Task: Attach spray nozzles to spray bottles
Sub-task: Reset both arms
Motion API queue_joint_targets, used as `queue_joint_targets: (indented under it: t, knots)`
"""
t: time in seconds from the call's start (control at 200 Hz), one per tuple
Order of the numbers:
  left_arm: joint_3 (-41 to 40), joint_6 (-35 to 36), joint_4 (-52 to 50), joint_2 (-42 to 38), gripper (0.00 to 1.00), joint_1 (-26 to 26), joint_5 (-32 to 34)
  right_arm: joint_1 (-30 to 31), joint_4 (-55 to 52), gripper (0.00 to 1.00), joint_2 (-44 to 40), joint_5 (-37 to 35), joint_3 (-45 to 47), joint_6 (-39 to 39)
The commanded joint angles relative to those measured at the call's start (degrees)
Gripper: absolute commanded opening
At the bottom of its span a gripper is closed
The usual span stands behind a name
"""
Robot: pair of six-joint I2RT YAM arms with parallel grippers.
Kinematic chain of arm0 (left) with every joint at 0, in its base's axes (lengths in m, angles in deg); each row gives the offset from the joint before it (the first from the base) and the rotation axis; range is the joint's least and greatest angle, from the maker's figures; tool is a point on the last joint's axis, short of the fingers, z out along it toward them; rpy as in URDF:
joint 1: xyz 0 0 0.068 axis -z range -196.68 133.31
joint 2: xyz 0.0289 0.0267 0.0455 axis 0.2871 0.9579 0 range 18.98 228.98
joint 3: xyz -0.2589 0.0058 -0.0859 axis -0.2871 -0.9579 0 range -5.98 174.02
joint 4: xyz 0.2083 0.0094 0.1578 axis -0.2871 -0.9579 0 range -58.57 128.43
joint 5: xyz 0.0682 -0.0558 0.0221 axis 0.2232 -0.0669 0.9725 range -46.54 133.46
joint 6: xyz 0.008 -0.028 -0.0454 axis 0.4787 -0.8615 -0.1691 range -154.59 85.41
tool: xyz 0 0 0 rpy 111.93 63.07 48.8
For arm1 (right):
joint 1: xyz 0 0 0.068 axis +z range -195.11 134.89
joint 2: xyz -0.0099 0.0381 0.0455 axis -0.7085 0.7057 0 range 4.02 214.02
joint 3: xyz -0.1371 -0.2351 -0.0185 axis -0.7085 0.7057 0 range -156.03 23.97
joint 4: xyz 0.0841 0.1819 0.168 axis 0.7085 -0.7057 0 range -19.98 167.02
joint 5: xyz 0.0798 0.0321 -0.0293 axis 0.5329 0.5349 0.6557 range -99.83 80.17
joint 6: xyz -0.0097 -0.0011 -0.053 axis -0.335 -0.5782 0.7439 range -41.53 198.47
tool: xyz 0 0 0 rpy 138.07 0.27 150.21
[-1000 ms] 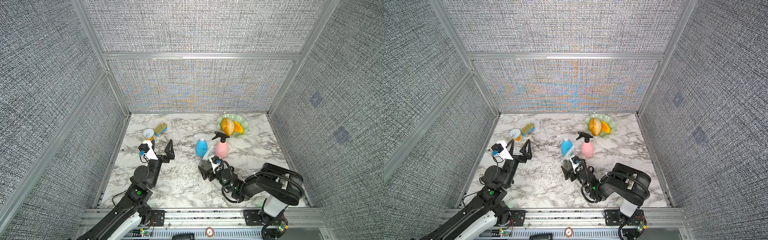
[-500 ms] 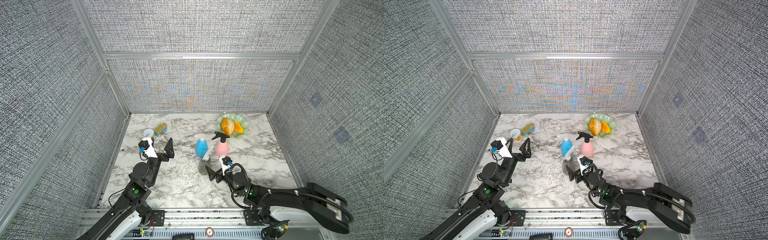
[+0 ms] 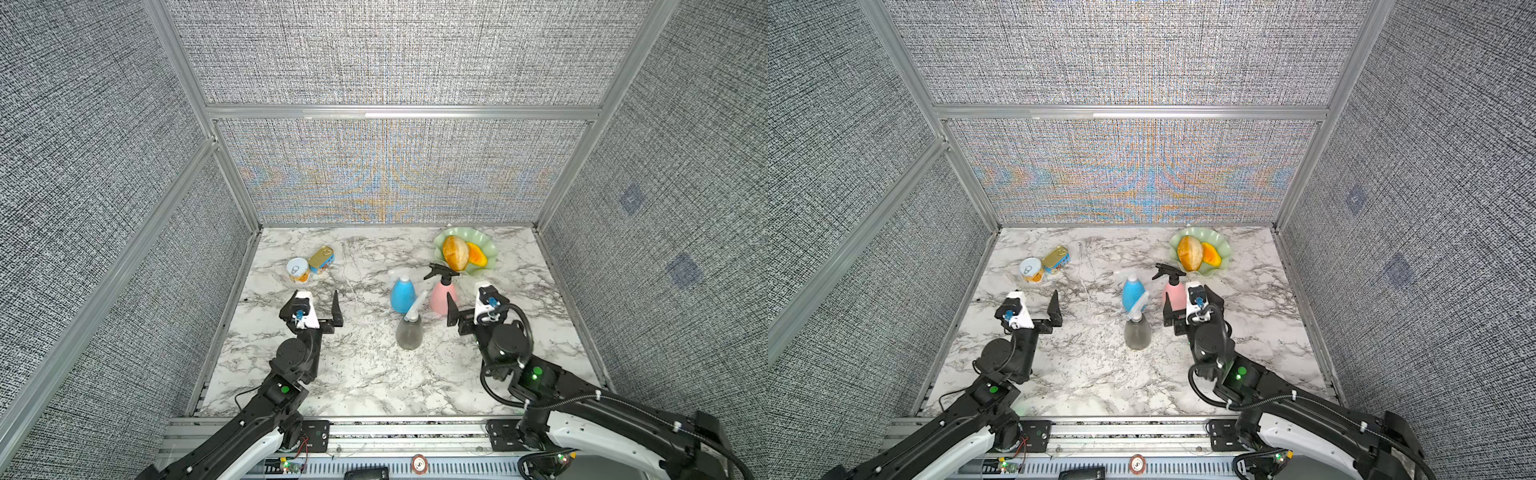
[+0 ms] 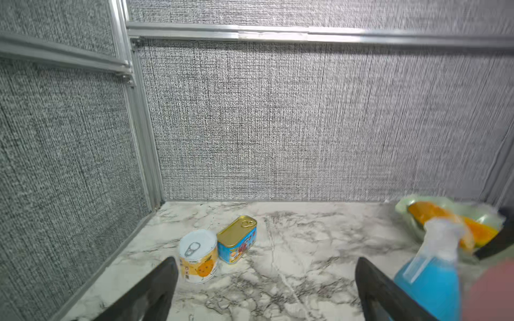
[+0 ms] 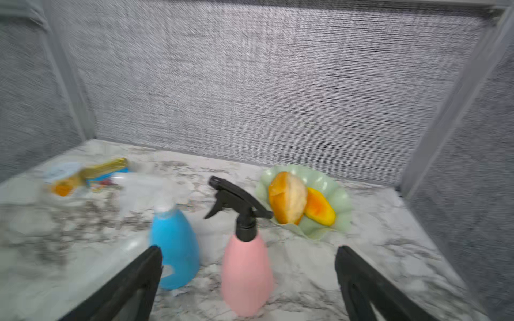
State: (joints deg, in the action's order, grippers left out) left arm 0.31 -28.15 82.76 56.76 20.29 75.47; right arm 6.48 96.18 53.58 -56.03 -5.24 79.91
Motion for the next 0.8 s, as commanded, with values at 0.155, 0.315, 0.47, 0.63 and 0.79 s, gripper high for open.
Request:
queue_joint_targets:
  t: [0.155,0.315,0.47,0.63,0.79]
  knots:
    - [-3.22,10.00,29.42,18.05,0.99,-4.70,14.03,-23.99,9.23,0.99,1.56,9.33,3.10,1.98]
    - [-6.24,8.46,44.20,33.59,0.99,-11.76,12.84,-36.65,13.44,0.99,6.71,16.76,5.56,1.74]
    - [-4.80,2.27,50.00,47.24,0.99,-19.18,5.25,-40.58,17.96,0.99,11.54,22.85,9.04,5.51]
    - [-3.28,1.69,48.28,49.53,0.99,-23.30,-1.93,-43.81,22.31,0.99,15.98,26.99,11.14,4.76]
    - [0.30,-4.52,40.10,50.73,0.99,-32.06,-17.73,-45.19,27.09,0.99,21.28,28.57,12.48,3.71]
